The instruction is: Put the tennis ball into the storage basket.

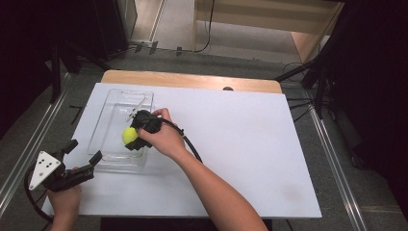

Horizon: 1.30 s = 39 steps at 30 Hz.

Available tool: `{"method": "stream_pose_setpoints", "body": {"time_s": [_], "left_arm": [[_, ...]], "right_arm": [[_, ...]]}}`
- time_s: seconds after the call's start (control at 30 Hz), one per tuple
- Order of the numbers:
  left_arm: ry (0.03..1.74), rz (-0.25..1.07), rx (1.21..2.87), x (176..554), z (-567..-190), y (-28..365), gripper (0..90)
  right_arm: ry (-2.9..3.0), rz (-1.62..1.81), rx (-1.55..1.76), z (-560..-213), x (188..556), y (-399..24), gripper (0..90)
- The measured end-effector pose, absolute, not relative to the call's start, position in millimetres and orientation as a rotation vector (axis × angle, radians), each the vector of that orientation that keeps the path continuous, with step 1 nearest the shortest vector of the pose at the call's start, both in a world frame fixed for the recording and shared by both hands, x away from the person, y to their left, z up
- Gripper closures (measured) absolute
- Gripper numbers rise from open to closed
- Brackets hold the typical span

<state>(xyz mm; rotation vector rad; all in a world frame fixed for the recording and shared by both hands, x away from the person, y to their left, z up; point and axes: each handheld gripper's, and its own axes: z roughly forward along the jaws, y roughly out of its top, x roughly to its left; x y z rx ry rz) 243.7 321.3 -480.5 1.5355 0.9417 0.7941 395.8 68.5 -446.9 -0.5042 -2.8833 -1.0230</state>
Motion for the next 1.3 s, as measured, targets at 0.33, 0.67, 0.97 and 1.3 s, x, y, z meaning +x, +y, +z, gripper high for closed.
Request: {"method": "stream_pose_setpoints", "body": {"time_s": [0.33,0.67,0.97,1.3], "left_arm": [[0.940,0.795,1.539,243.7,-480.4,321.4,11.1],[0.940,0.795,1.539,243.7,-480.3,321.4,11.1],[0.940,0.795,1.539,243.7,-480.3,321.0,11.1],[0.942,0.797,1.547,243.5,-480.2,320.5,11.1]], "right_arm": [[-2.925,-0.974,-0.444,-446.4,391.9,70.0,22.8],[-2.905,-1.045,-0.412,-440.6,389.7,66.4,10.8],[-2.897,-1.144,-0.448,-430.6,389.8,50.4,3.4],[-2.890,-1.195,-0.546,-430.9,386.2,23.5,0.7]]}}
